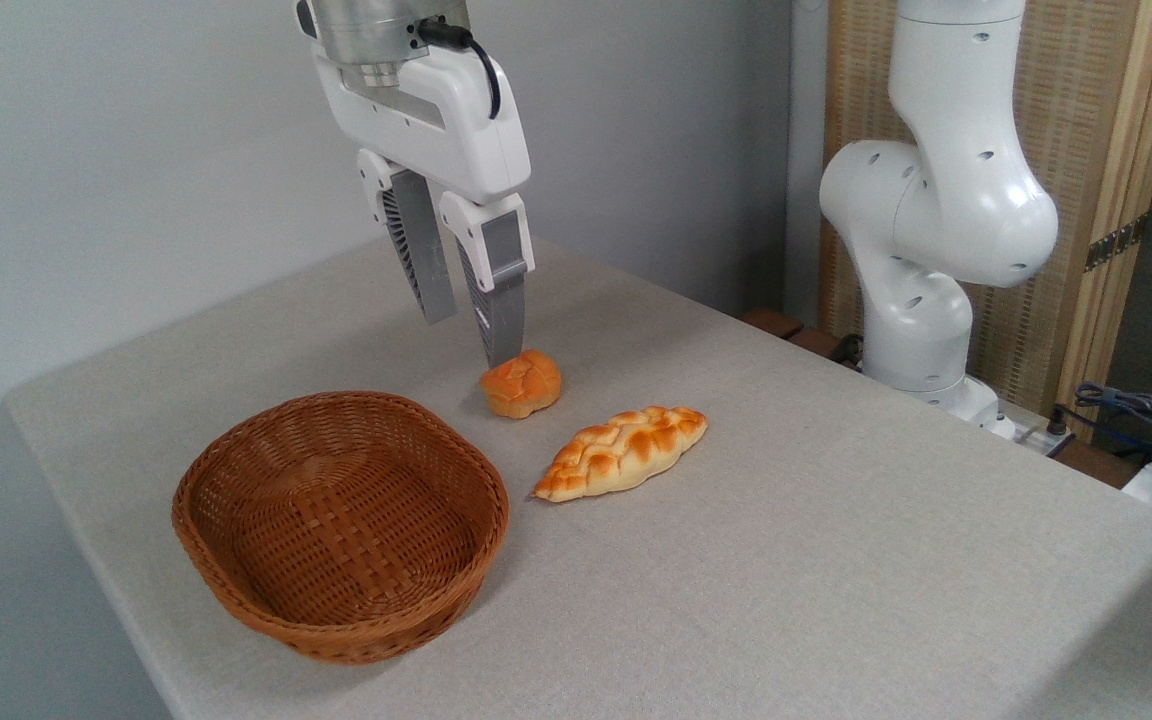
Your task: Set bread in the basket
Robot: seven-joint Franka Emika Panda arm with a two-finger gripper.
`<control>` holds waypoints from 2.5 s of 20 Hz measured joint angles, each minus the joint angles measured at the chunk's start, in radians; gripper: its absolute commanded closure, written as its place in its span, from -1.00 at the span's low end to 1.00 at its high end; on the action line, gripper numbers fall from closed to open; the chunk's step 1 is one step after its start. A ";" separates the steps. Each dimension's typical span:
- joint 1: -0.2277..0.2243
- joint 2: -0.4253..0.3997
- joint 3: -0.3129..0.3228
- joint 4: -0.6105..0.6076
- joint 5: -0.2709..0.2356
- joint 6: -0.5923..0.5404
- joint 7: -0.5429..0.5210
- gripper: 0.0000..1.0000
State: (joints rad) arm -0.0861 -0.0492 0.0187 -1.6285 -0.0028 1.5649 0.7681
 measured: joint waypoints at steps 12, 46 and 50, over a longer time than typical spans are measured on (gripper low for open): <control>0.013 -0.007 0.000 -0.008 -0.007 -0.005 0.000 -1.00; -0.154 -0.093 -0.272 -0.613 -0.096 0.354 -0.004 0.69; -0.154 -0.093 -0.273 -0.613 -0.096 0.354 -0.004 0.69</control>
State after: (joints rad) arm -0.2397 -0.1418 -0.2541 -2.2414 -0.0990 1.9190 0.7641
